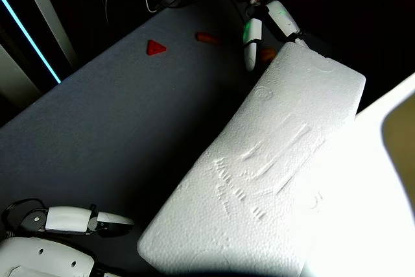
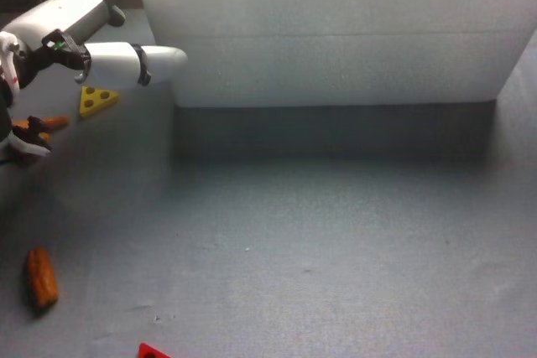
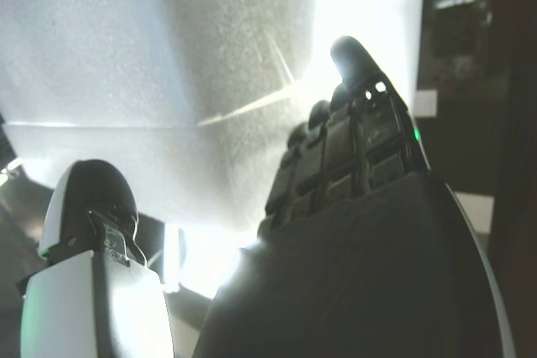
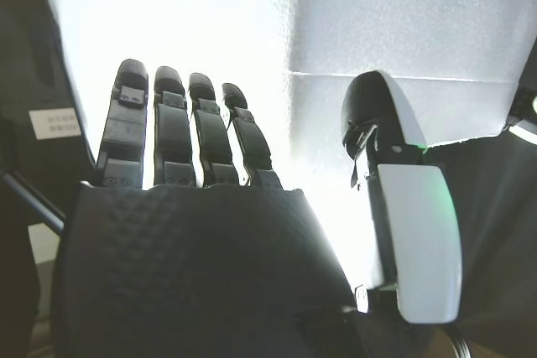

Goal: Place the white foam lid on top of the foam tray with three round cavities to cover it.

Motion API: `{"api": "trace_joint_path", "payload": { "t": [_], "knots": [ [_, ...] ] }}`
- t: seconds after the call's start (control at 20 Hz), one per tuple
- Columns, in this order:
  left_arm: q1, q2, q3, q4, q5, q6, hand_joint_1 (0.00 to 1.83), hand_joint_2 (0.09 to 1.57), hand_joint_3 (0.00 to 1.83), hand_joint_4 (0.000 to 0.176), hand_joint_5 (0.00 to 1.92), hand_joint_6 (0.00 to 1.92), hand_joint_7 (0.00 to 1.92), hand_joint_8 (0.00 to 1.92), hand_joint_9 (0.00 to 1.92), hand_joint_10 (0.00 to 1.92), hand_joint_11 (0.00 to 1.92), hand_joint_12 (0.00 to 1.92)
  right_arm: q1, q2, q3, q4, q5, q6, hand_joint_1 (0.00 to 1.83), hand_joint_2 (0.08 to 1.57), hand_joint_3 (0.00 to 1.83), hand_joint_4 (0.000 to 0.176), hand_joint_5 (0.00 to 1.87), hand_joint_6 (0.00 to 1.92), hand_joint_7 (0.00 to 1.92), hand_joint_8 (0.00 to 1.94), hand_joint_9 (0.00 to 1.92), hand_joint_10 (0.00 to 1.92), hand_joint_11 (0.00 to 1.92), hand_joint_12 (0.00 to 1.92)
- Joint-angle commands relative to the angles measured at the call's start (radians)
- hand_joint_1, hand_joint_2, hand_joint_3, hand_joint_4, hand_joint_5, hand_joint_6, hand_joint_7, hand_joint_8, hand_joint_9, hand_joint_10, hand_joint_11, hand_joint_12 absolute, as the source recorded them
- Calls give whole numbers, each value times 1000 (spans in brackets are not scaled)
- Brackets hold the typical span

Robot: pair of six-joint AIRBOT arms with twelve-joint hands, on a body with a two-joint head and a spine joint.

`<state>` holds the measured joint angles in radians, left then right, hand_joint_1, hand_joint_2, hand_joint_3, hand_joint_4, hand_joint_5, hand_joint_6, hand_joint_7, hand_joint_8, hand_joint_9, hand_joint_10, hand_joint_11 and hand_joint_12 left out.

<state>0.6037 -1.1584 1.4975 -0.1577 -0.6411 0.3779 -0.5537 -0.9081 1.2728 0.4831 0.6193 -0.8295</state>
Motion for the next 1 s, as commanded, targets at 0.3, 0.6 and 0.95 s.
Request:
{"api": "trace_joint_path", "payload": {
  "t": [0.3,0.6,0.95],
  "knots": [
    [54,80,-67,-9,-194,16,561,1086,2,6,60,1,0,0,0,0,0,681,-61,59,-52,-1,184,3,439,1278,5,0,0,0,0,0,0,0,0,0],
    [116,154,-141,-10,-281,30,580,1096,1,0,87,3,0,0,0,0,0,204,-132,105,-132,-35,255,3,504,1280,0,0,0,0,0,0,0,0,0,286],
    [221,257,-262,16,-423,26,604,1111,0,0,103,10,17,3,0,0,0,0,-166,141,-225,-138,317,10,453,1227,0,0,0,0,0,0,0,0,0,98]
  ]
}}
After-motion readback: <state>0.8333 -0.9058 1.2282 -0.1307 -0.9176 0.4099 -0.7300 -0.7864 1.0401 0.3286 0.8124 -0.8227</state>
